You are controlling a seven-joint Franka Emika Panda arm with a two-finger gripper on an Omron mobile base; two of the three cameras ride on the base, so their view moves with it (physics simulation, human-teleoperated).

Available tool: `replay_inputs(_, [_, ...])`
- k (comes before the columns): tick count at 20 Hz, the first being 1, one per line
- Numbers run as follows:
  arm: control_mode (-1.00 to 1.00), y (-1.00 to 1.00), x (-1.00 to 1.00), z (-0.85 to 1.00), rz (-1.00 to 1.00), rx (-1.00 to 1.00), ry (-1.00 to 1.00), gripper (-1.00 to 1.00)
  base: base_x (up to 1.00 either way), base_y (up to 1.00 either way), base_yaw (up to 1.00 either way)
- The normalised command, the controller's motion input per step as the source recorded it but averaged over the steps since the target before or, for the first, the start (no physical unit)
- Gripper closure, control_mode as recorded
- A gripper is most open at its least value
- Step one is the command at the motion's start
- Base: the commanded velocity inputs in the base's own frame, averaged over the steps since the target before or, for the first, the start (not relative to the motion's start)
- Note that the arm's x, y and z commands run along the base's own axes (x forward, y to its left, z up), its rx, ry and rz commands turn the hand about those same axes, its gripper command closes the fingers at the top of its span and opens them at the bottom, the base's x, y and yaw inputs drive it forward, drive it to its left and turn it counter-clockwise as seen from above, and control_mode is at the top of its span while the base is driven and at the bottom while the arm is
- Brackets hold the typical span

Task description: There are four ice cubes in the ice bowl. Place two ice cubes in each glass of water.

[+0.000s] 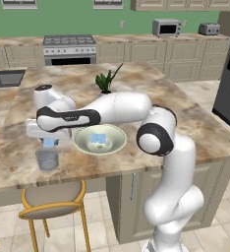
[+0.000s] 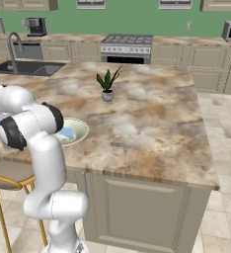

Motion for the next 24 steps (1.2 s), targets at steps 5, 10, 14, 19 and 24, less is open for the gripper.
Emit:
replay_inputs(5, [-1.0,0.16,0.34,-0.18,0.0,0.0,-0.02,1.0,0.0,0.0,0.0])
replay_inputs(10, [-1.0,0.08,0.35,-0.16,0.0,0.0,-0.04,1.0,0.0,0.0,0.0])
replay_inputs(14, [-1.0,0.04,0.14,-0.1,-0.01,0.0,0.0,1.0,0.0,0.0,0.0])
replay_inputs(19, [-1.0,0.15,0.06,-0.16,-0.02,0.03,0.0,1.0,0.0,0.0,0.0])
replay_inputs(24, [-1.0,0.11,0.0,-0.29,-0.02,0.04,0.0,1.0,0.0,0.0,0.0])
